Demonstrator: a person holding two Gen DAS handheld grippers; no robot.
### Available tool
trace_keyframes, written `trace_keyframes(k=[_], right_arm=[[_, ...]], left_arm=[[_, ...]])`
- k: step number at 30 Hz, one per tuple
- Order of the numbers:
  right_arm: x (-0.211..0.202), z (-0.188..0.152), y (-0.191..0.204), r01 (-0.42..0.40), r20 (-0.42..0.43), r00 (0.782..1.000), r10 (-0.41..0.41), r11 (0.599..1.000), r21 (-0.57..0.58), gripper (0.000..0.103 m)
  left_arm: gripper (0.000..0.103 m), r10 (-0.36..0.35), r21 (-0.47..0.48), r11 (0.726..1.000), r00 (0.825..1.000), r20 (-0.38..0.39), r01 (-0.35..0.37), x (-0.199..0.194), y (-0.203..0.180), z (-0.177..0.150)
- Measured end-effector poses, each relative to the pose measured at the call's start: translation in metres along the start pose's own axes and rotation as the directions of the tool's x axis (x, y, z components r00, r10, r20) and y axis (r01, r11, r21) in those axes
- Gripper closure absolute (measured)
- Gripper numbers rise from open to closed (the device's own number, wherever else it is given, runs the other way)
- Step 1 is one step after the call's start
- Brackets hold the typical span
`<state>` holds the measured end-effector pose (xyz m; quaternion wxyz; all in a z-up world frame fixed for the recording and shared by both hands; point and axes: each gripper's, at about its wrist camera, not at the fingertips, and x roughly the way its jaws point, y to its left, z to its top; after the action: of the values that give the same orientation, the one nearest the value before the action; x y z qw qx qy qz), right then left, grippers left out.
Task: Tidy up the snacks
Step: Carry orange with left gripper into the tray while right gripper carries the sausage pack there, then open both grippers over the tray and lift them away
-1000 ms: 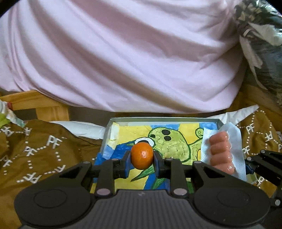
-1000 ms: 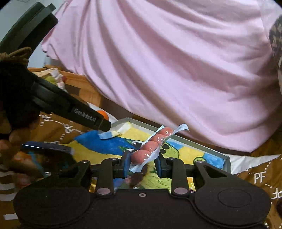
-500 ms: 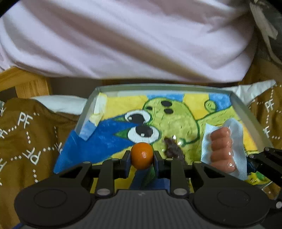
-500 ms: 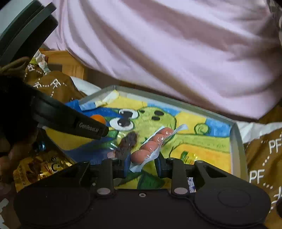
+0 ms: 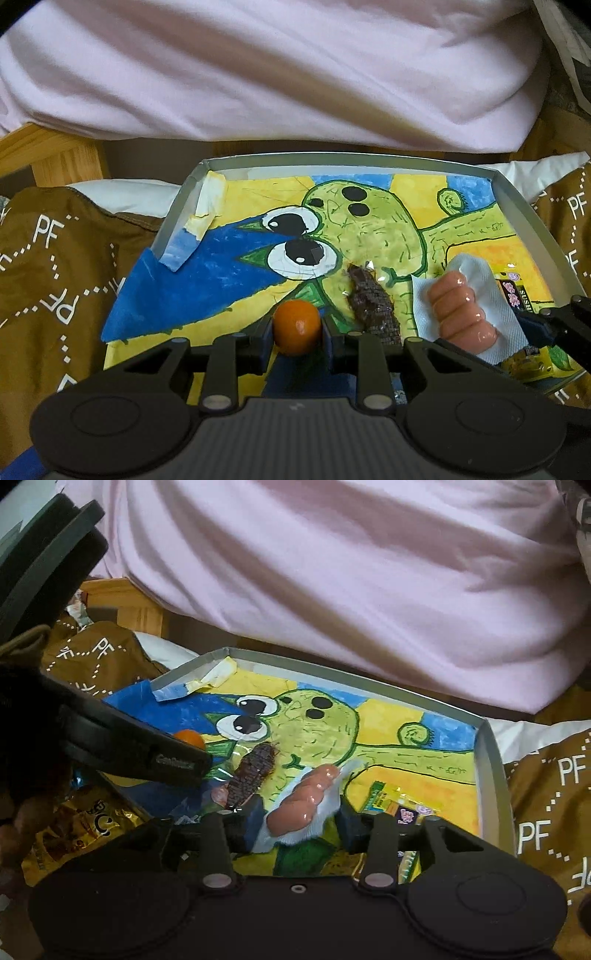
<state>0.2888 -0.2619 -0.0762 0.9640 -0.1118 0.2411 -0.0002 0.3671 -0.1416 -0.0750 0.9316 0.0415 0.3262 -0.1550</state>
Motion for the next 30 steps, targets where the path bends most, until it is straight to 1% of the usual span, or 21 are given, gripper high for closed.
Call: trace_keyframes(k=[2,3,4,5,7,8,10,13,14,16,18,23,27,28,30], right_arm=[[-0.003,0.000,-0.003,0.008,0.010,1.000,-0.008,1.000,0.012,0.041],[-0.005,0.001,-0.003,0.012,0.016,1.000,-0.013,1.000,0.019,0.037],[-0.008,0.002,-0.005,0.018,0.023,1.000,-0.019,0.999,0.028,0.033],[-0.012,0.003,-0.006,0.023,0.031,0.999,-0.024,0.999,0.036,0.031],[-0.019,0.005,-0.009,0.033,0.047,0.998,-0.036,0.998,0.052,0.026],[-0.023,0.007,-0.010,0.040,0.057,0.997,-0.043,0.997,0.060,0.024],[-0.034,0.010,-0.013,0.046,0.082,0.995,-0.052,0.996,0.079,0.017],[-0.053,0.017,-0.016,0.050,0.120,0.991,-0.062,0.993,0.104,0.013],[-0.059,0.019,-0.017,0.052,0.131,0.989,-0.066,0.993,0.109,0.012],[-0.074,0.024,-0.016,0.053,0.167,0.983,-0.073,0.991,0.122,0.002],[-0.090,0.029,-0.015,0.054,0.199,0.977,-0.079,0.990,0.131,0.001],[-0.132,0.039,-0.012,0.049,0.272,0.958,-0.092,0.985,0.163,0.001],[-0.165,0.040,-0.007,0.033,0.324,0.941,-0.094,0.982,0.187,0.001],[-0.174,0.039,-0.005,0.028,0.339,0.936,-0.092,0.981,0.190,0.001],[-0.187,0.037,-0.001,0.014,0.354,0.932,-0.083,0.981,0.193,0.001]], left_arm=[[0.062,-0.005,-0.013,1.000,1.000,0.003,0.005,-0.003,0.002,0.001],[0.053,0.000,-0.019,1.000,1.000,0.014,0.001,-0.006,0.002,0.002],[0.048,0.001,-0.024,1.000,1.000,0.025,0.000,-0.010,0.003,0.002],[0.045,0.001,-0.028,1.000,0.999,0.035,0.000,-0.014,0.003,0.003],[0.034,0.007,-0.031,1.000,0.998,0.058,-0.005,-0.024,0.004,0.006],[0.030,0.011,-0.033,0.999,0.997,0.072,-0.009,-0.030,0.004,0.007],[0.015,0.028,-0.040,0.999,0.994,0.109,-0.023,-0.045,0.006,0.009],[0.006,0.047,-0.052,0.998,0.986,0.159,-0.039,-0.068,0.010,0.012],[0.005,0.052,-0.057,0.997,0.984,0.173,-0.042,-0.075,0.011,0.014],[0.001,0.064,-0.064,0.997,0.976,0.206,-0.052,-0.092,0.013,0.016],[0.001,0.071,-0.066,0.996,0.968,0.240,-0.057,-0.111,0.014,0.016],[0.001,0.086,-0.070,0.995,0.944,0.319,-0.067,-0.158,0.019,0.012],[0.000,0.105,-0.082,0.993,0.924,0.367,-0.080,-0.194,0.025,0.003],[0.000,0.108,-0.086,0.993,0.922,0.372,-0.081,-0.201,0.025,0.000],[0.000,0.115,-0.099,0.991,0.924,0.365,-0.085,-0.214,0.028,-0.005]])
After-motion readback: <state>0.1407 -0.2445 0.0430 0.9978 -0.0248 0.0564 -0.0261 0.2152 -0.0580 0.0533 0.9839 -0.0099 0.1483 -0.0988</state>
